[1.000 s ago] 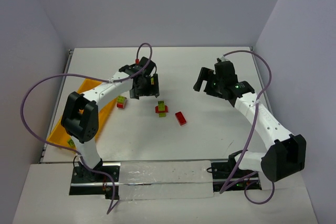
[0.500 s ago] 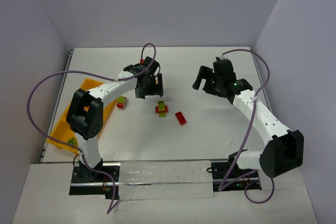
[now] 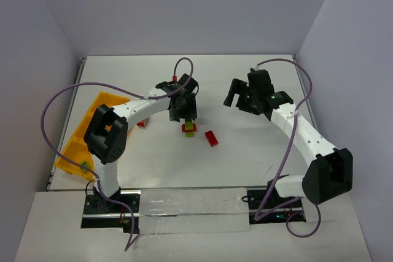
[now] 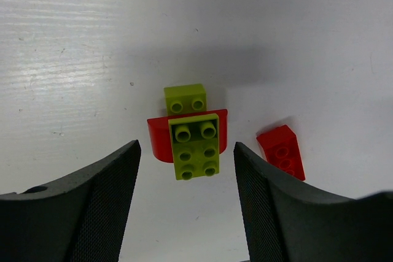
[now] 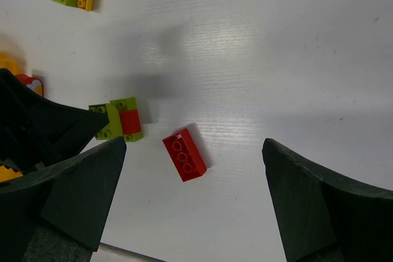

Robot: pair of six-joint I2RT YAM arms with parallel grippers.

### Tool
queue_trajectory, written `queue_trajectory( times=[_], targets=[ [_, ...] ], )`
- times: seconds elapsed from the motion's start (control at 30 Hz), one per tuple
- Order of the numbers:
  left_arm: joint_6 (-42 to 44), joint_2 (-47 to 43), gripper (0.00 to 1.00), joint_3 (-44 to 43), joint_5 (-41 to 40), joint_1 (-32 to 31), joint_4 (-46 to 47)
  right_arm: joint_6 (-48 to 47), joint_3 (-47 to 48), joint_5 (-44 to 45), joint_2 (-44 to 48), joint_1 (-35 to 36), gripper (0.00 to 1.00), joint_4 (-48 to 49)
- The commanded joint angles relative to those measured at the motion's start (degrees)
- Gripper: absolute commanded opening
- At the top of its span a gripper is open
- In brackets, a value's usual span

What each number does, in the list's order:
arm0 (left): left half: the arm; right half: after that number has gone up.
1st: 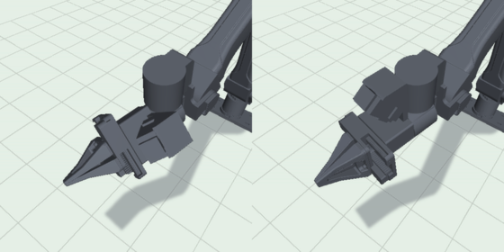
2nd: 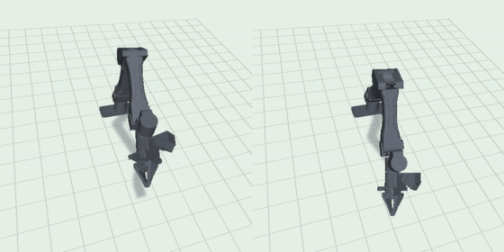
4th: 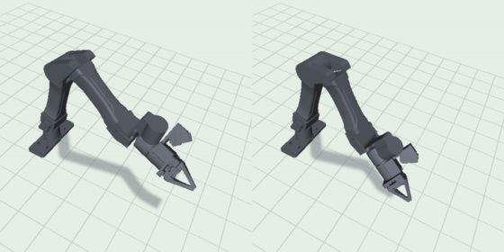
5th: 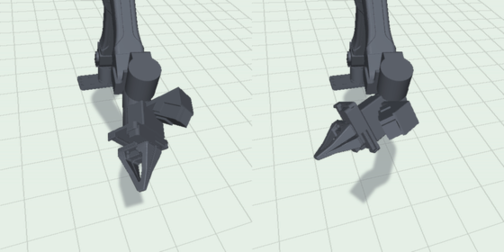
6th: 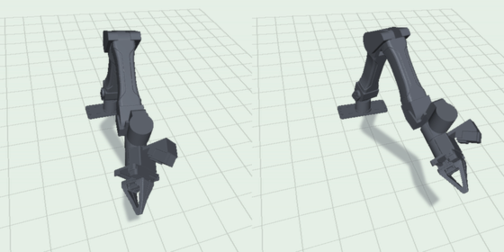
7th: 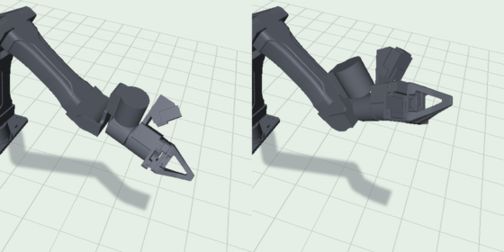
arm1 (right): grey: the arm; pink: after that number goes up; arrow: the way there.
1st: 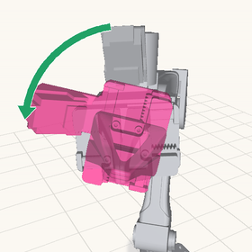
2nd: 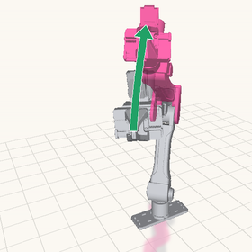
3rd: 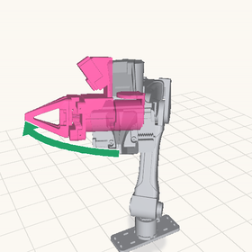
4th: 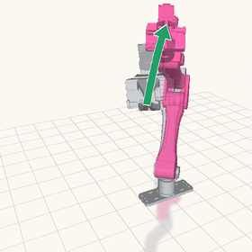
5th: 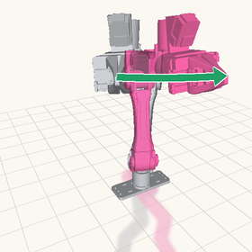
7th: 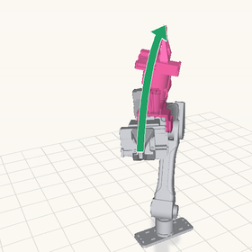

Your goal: Sort the legos into containers by color

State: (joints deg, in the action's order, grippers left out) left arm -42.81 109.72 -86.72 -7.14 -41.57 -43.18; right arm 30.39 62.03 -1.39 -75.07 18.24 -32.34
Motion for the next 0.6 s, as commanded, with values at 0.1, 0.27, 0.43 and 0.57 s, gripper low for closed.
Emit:
queue_trajectory(
  times=[0.1, 0.27, 0.43, 0.57],
  targets=[
    [-1.30, 1.84, 0.66, -2.50, -4.20, -1.48, -1.39, 0.22, 2.64, -1.57, 0.66, 0.04, 1.00, -0.14],
    [-0.99, 2.58, 0.60, -2.57, -5.19, -2.28, -1.96, 0.35, 2.31, -1.93, 1.13, 0.04, 1.00, -0.01],
    [-0.61, 2.96, 0.54, -2.75, -4.85, -2.49, -1.82, 0.52, 2.31, -2.39, 1.15, 0.04, 1.00, 0.11],
    [-0.48, 2.70, 0.29, -2.95, -4.46, -2.70, -2.52, 0.55, 2.53, -2.90, 1.06, 0.04, 1.00, 0.26]
  ],
)
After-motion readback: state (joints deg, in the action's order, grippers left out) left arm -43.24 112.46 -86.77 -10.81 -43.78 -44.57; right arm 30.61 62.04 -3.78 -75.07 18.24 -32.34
